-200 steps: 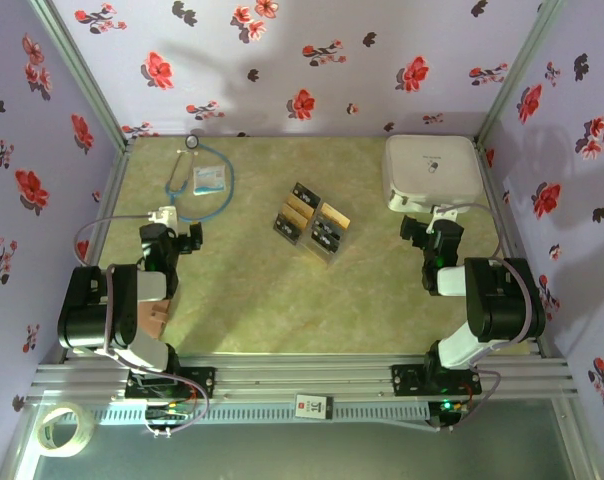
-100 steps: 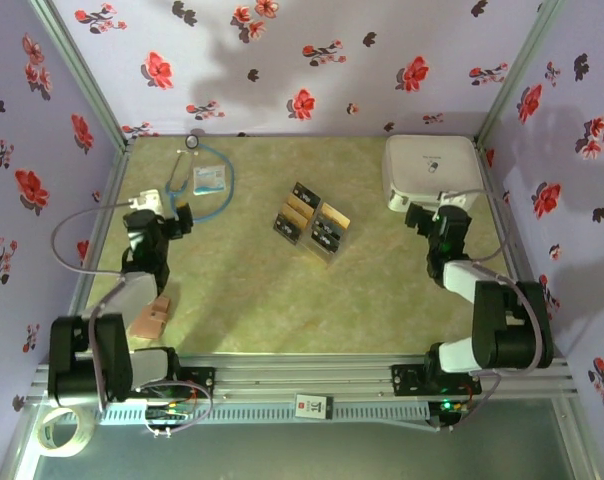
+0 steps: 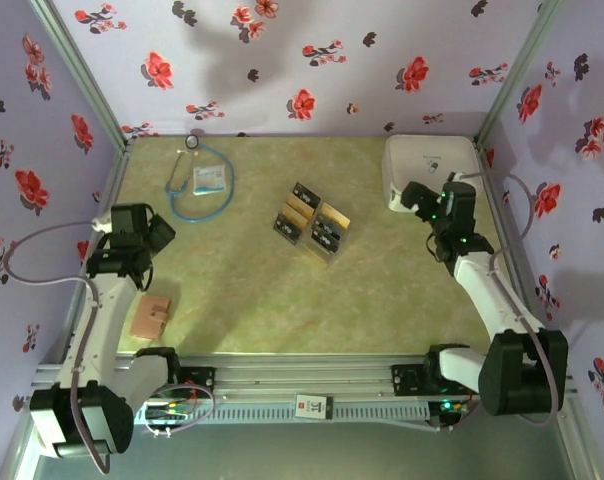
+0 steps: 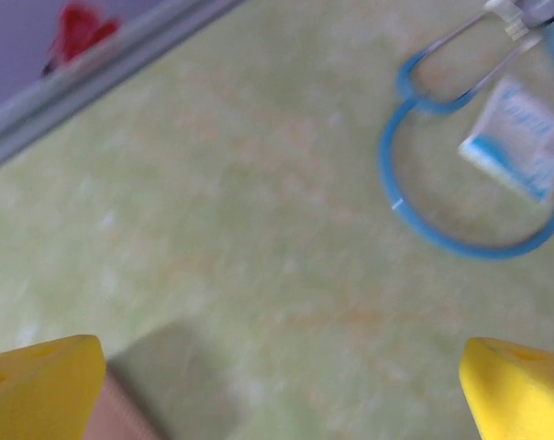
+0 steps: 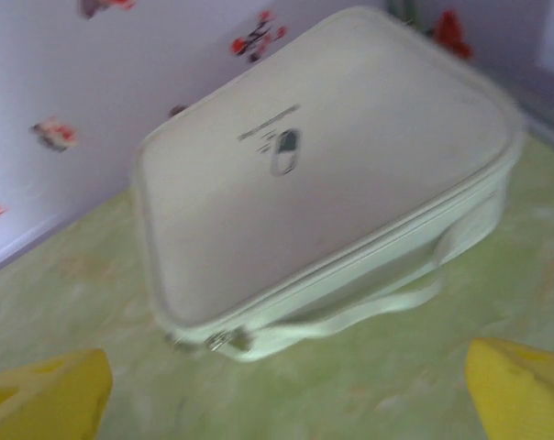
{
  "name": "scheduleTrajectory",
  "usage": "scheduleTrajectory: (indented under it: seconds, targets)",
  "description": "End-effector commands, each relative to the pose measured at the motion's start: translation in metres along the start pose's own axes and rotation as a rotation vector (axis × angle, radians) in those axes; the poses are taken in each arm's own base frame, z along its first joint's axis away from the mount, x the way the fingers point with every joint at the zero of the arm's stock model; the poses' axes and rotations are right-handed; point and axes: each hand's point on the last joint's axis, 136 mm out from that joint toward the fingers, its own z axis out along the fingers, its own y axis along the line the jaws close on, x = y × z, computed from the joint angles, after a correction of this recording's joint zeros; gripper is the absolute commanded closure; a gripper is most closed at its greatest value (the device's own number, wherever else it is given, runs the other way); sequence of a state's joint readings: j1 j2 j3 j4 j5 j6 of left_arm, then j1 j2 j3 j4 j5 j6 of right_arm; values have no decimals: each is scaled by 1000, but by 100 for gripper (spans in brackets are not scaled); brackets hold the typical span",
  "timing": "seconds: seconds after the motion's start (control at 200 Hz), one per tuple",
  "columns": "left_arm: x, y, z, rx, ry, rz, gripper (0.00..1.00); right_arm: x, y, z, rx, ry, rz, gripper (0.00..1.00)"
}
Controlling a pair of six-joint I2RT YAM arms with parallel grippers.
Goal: Put the credit cards into the card holder
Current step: Move the card holder to the middle-left of the table.
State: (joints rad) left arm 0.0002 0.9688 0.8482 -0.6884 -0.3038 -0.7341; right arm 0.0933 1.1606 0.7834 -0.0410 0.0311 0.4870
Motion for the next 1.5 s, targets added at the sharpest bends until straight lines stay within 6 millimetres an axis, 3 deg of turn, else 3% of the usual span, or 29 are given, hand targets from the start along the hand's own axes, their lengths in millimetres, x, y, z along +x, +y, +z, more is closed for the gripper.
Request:
scheduleTrajectory:
  seconds: [0.0,0.15,0.345,0.525,0.705,1.015,1.495]
  targets:
    - [38,46,-18,-167,129,-71,0,26,45,-17,-115,129,-75,1]
    - [55,63,-19,-200,148,-76,0,58,83,-30,-182,207,-160,1]
    - [88,81,-3,-249,210,-81,0,95,120,-45,-219,294,-275,3]
    - [109,94,10,-269,216,-107,0,122,140,-54,-234,373,-356,2]
    - [121,103,25,-279,194,-124,0,139,151,-51,-238,429,-409,3]
    - [124,108,30,-313,185,-172,0,146,153,-45,-224,437,-431,3]
    - [132,99,53,-320,225,-192,0,132,158,-47,-234,392,-493,1]
